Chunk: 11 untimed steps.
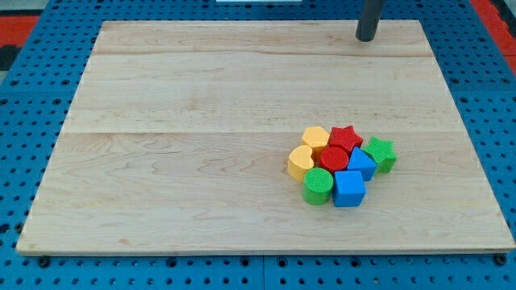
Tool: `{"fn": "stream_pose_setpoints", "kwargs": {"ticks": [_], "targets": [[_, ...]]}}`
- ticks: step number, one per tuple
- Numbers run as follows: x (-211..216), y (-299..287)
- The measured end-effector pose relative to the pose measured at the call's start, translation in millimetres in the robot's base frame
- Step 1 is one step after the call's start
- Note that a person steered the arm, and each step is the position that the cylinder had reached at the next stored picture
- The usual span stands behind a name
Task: Separate the group of block
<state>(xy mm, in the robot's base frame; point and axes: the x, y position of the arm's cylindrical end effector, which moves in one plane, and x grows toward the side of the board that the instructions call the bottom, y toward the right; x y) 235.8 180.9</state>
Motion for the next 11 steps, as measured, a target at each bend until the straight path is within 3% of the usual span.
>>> {"fn": "stream_pose_setpoints", "kwargs": {"ticks": [4, 6, 11], "targets": [[1, 10], [63, 20], [72, 4]]}}
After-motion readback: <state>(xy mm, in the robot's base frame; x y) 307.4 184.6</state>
